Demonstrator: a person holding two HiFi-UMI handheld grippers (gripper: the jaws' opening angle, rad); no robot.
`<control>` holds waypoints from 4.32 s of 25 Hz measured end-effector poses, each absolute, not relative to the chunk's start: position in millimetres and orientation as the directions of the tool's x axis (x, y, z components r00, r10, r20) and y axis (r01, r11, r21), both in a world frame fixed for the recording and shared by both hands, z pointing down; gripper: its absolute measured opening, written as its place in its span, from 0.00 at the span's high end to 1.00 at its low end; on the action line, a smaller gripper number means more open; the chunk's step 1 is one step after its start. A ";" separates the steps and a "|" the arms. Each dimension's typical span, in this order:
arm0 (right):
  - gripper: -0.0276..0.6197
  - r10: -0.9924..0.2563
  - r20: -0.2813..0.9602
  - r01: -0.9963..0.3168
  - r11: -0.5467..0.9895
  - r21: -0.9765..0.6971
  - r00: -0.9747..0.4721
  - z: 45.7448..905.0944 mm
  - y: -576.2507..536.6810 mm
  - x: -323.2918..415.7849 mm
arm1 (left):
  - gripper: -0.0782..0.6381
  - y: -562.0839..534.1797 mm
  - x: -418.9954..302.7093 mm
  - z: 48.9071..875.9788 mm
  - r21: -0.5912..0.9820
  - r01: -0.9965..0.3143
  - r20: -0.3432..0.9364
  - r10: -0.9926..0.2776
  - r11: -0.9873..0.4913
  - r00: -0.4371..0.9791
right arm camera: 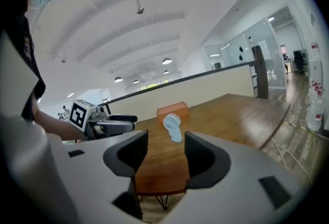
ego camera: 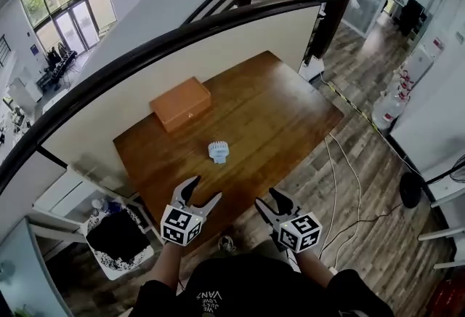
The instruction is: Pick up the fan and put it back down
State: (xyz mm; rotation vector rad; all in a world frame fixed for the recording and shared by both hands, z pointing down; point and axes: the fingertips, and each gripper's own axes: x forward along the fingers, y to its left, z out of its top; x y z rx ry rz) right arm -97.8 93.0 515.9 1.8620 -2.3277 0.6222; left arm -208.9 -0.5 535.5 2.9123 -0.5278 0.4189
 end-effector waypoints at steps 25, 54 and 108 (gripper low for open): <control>0.66 -0.780 0.412 -0.879 0.382 -0.285 -0.472 550.1 -2.1 21.8 | 0.39 -103.1 -124.0 611.3 -0.140 -0.256 0.662 -0.283 -0.956 0.694; 0.66 -0.674 0.406 -0.786 0.515 -0.342 -0.618 564.3 -33.1 115.3 | 0.43 -116.6 -94.2 623.4 -0.257 -0.481 0.734 -0.493 -0.838 0.467; 0.66 -0.549 0.484 -0.732 0.528 -0.430 -0.681 612.4 -198.9 222.0 | 0.63 -423.1 110.4 582.2 -0.239 -0.624 0.511 -0.643 -0.744 0.570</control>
